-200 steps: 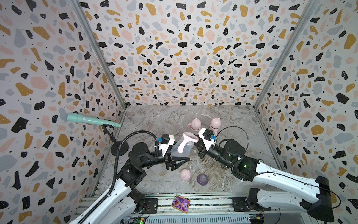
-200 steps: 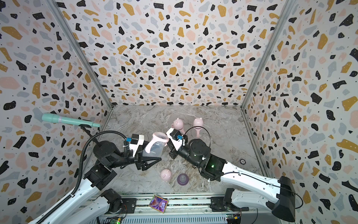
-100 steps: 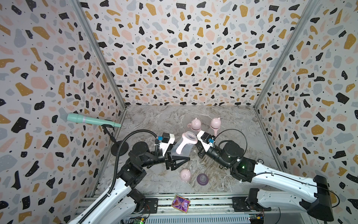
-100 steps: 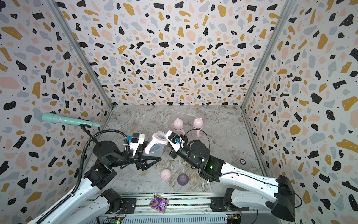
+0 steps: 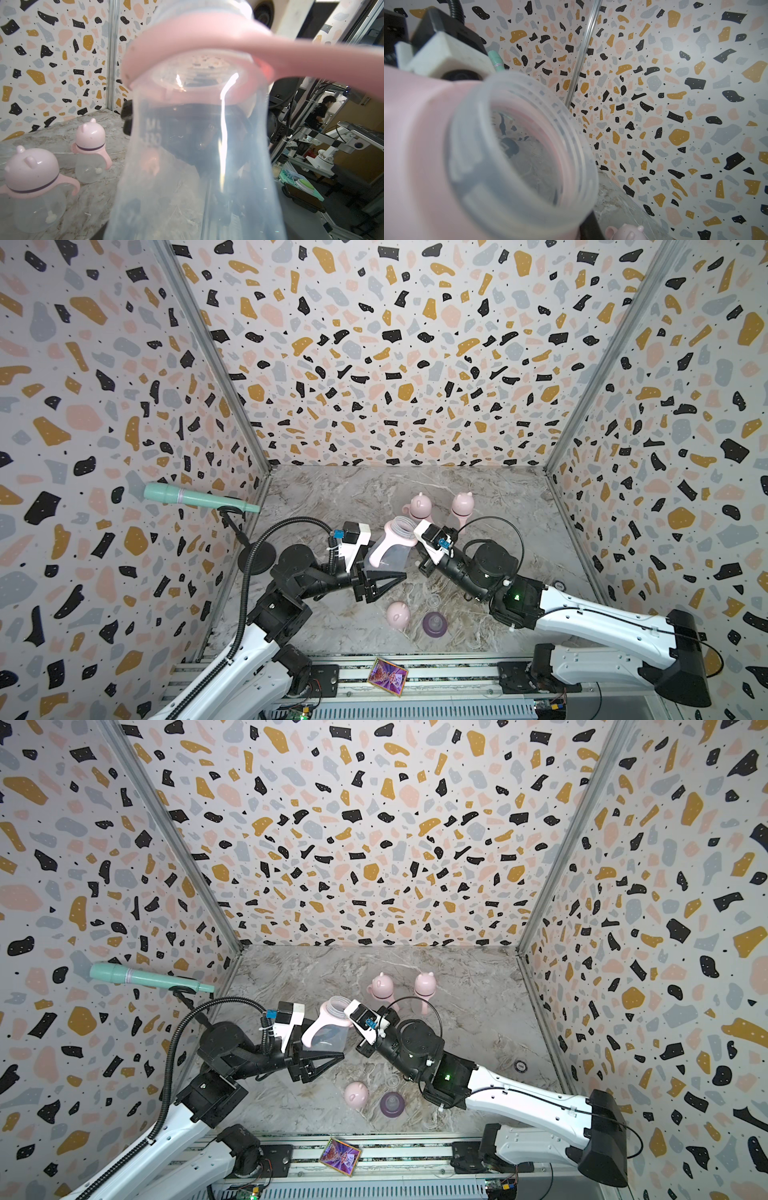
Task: Assemble the baby bottles
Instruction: Put on the handle of the baby bottle.
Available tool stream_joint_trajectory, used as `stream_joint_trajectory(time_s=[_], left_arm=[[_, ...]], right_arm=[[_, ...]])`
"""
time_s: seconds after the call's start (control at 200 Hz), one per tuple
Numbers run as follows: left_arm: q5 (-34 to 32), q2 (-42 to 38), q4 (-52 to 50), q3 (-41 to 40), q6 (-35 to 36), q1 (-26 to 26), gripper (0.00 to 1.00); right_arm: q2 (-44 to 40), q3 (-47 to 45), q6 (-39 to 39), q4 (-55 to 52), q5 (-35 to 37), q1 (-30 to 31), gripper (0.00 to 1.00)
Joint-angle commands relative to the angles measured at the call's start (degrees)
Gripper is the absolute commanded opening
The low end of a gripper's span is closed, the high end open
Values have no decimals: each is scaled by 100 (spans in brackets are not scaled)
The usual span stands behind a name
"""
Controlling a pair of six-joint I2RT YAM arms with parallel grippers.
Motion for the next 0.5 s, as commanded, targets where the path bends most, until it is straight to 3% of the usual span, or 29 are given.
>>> stream_joint_trajectory(time_s=[0.0, 0.18, 0.35, 0.496], left_arm=[[-991, -30, 815, 395, 127, 36, 30], [-1360, -20, 824, 298, 319, 36, 29], [-1817, -115, 561, 229, 632, 36, 29], [-2343, -280, -31, 204, 1032, 36, 29]], right_arm=[[47, -40, -107, -969, -484, 230, 18], [-98, 91, 157, -1397, -425, 236, 37], [-329, 132, 523, -1837, -406, 217, 63], [-638, 1, 1236, -2414, -727, 45, 71]])
